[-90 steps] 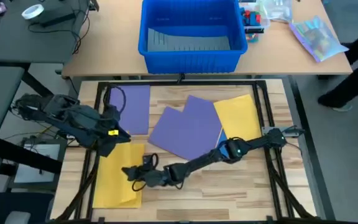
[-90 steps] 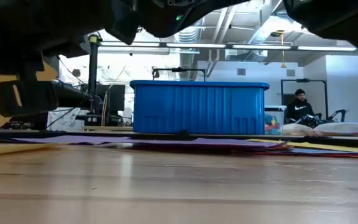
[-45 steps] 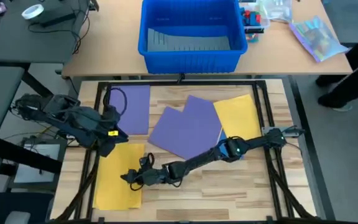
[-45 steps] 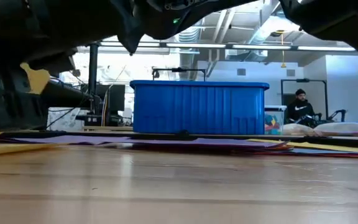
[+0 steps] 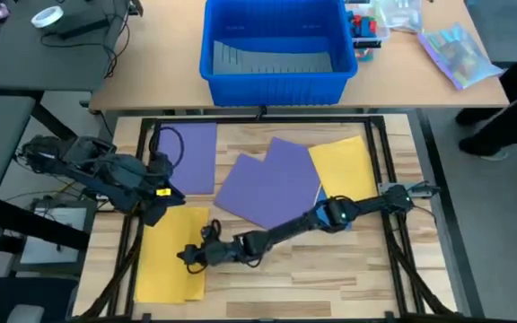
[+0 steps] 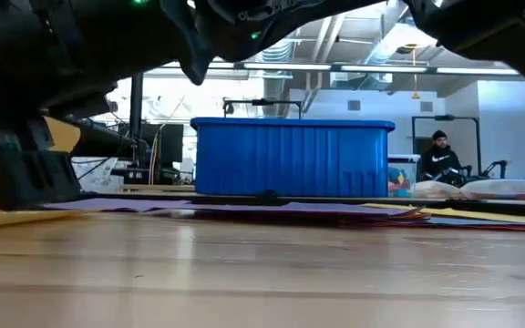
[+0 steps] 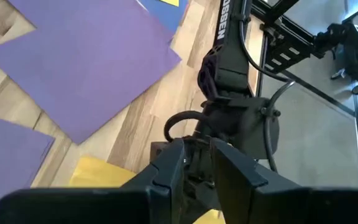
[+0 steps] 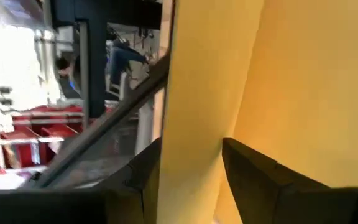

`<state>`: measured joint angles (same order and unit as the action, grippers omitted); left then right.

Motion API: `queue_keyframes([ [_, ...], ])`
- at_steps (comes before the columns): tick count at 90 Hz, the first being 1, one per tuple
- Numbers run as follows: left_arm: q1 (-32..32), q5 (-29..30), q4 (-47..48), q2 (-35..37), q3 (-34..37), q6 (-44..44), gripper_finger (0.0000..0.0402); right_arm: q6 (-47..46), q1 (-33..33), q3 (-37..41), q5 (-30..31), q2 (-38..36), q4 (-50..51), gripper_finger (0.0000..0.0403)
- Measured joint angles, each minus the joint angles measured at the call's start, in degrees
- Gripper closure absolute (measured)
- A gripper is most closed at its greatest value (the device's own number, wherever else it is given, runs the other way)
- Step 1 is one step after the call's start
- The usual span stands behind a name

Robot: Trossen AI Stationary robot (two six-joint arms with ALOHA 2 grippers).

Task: Organize paper
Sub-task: Stack the yellow colored paper on top of the other yellow colored paper

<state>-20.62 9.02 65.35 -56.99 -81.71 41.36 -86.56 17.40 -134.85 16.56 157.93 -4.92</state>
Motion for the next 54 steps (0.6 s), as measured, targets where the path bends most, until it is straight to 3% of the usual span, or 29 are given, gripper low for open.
queue_keyframes([
  [10,0.0,0.0,0.01,0.0,0.0,-0.57,0.0341,0.63,-1.14,0.18,2.66,-0.04,0.15,0.0257],
  [39,-0.02,-0.02,0.0,0.0,0.24,-0.15,0.0341,4.1,-2.66,0.52,-13.42,-0.5,5.91,0.0257],
  [54,-0.02,-0.02,0.0,0.0,0.24,-0.19,0.0341,6.05,-3.05,0.3,-17.51,-0.5,8.74,0.0257],
])
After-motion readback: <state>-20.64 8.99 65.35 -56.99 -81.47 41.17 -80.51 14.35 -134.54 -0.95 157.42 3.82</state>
